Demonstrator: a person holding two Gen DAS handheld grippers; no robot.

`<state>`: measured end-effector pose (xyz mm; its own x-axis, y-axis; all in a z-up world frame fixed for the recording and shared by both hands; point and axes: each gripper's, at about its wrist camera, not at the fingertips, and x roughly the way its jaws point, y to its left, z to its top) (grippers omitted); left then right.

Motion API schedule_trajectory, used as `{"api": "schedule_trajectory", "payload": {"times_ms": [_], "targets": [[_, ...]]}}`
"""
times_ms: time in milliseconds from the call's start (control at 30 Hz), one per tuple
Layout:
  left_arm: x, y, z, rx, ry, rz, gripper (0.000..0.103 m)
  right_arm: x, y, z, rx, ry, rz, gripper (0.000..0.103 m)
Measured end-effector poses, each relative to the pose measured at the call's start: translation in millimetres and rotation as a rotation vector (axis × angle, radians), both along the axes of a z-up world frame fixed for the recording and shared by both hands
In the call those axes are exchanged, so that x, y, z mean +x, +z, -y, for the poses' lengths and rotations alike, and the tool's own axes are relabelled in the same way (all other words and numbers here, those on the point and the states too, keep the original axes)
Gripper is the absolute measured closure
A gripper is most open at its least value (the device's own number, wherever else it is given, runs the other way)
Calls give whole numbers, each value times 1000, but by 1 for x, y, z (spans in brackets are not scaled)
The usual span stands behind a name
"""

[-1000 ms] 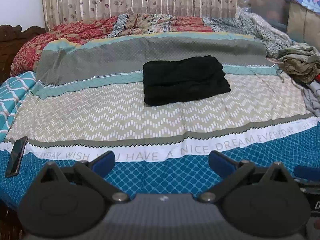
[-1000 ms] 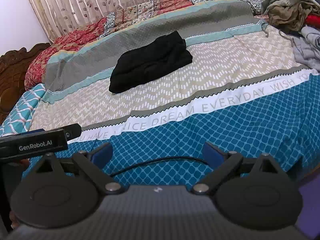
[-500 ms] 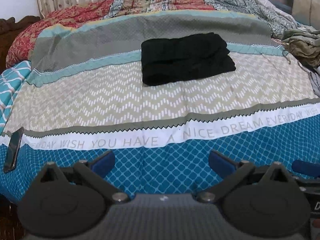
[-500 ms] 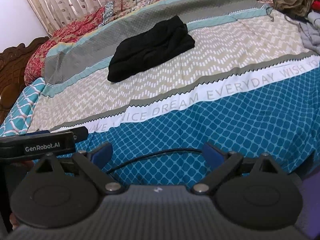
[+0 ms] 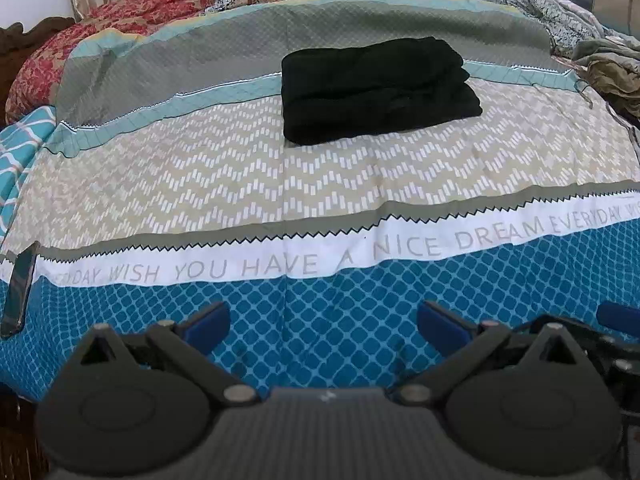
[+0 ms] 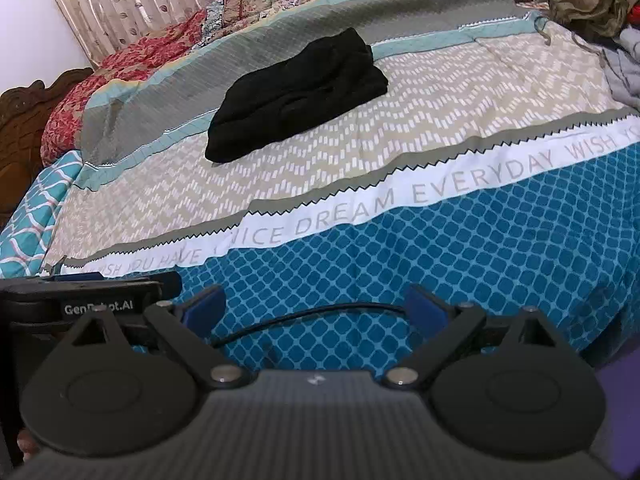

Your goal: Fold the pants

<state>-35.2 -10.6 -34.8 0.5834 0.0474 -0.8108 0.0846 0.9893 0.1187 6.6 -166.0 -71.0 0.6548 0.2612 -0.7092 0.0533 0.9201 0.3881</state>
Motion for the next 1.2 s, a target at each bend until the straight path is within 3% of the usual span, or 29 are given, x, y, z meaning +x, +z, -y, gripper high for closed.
{"api": "schedule_trajectory", "payload": {"times_ms": [767,1067,1200], "targets": [[0,-10,-4,-15,22,-63,0,-1,0,0,-20,-19,14,5],[-18,-6,-5,-29,38,-56,0,-3,4,4,-31,-33,38,5],[-28,-2,-6,8,50,-54,0,-2,2,5,-29,-34,34,5]]}}
